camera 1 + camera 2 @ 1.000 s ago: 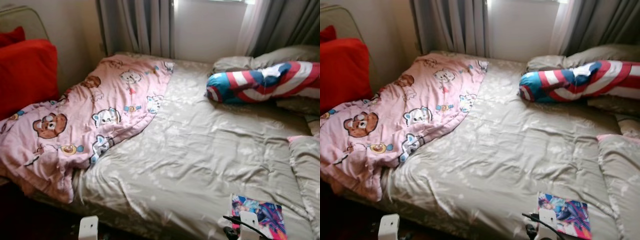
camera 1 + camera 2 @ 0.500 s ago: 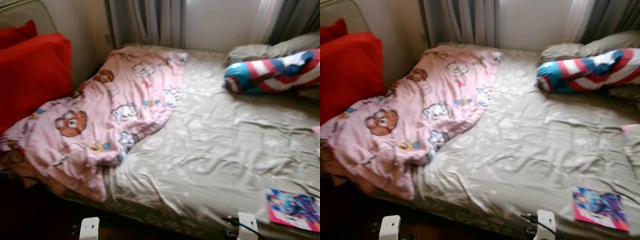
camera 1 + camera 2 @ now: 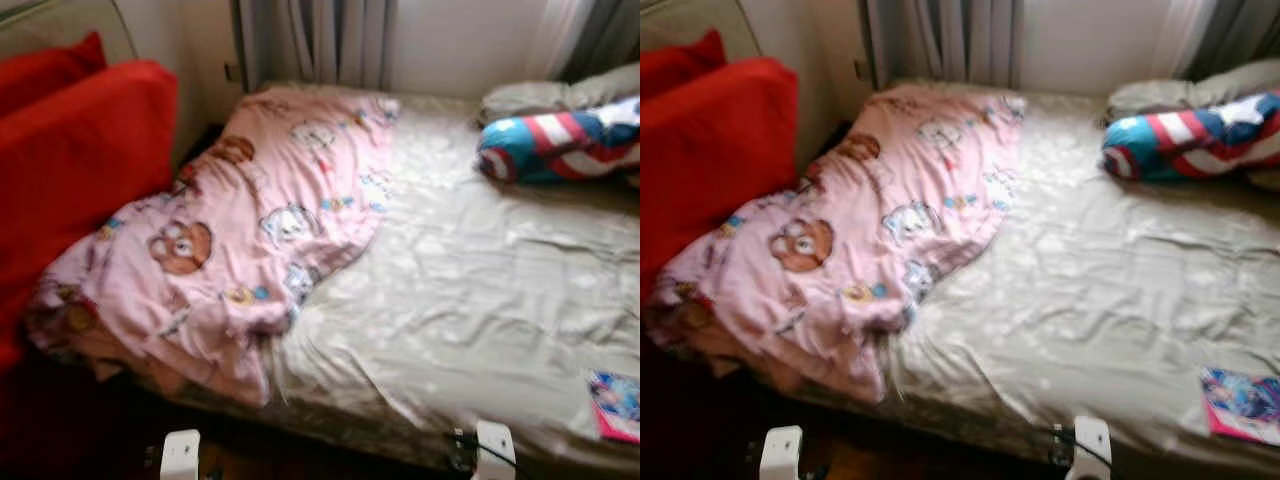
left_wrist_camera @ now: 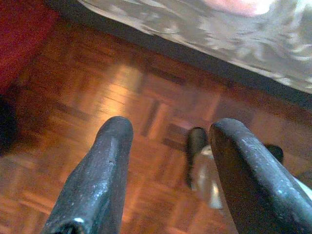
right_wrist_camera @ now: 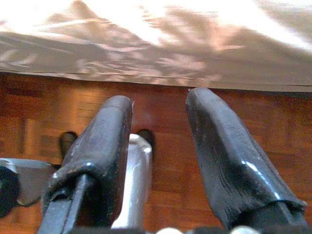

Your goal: Clean up the room

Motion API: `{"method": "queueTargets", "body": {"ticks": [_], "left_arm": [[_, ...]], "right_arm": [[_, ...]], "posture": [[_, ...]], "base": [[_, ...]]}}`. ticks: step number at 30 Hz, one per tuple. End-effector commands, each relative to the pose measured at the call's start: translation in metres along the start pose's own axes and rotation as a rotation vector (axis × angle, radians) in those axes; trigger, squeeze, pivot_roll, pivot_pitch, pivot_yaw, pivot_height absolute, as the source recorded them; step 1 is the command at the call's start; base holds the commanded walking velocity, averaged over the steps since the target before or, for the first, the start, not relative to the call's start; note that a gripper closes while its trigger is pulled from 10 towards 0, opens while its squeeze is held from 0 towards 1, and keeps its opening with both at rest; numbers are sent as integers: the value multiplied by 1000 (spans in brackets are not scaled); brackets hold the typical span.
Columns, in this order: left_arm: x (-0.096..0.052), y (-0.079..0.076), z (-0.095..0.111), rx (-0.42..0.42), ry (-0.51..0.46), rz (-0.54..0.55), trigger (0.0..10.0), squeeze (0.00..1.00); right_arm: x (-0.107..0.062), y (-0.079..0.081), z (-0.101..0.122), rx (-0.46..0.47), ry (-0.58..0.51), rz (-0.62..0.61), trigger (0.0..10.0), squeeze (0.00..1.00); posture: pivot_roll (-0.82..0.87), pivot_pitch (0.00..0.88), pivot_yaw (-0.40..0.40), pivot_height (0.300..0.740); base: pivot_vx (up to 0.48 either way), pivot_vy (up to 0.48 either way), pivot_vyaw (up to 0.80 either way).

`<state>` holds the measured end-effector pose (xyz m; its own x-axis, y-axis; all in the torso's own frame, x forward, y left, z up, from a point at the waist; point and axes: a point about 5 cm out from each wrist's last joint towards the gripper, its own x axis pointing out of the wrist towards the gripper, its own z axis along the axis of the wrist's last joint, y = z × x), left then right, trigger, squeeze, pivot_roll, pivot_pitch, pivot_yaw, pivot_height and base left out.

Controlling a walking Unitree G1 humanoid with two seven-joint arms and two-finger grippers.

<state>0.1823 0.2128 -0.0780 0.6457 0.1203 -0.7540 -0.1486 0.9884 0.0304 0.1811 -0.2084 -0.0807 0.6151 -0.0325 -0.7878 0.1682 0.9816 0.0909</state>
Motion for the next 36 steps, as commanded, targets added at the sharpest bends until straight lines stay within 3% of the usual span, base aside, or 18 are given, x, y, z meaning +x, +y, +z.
{"method": "queueTargets", "body": {"ticks": [1, 15, 36], "left_arm": [[-1, -3, -7, -1, 23, -7, 10000, 0], [-2, -2, -7, -1, 15, -6, 10000, 0], [0, -5, -2, 11, -1, -12, 10000, 0]], "right_arm": [[-3, -9, -7, -4, 24, -25, 10000, 0], [-2, -7, -7, -6, 25, -17, 10000, 0], [-2, -5, -7, -4, 26, -15, 10000, 0]], "posture": [[-19, 115, 6, 740], [-23, 115, 9, 740], [-20, 112, 13, 740]], "base": [[0, 480, 0], [0, 464, 0], [0, 0, 0]]}}
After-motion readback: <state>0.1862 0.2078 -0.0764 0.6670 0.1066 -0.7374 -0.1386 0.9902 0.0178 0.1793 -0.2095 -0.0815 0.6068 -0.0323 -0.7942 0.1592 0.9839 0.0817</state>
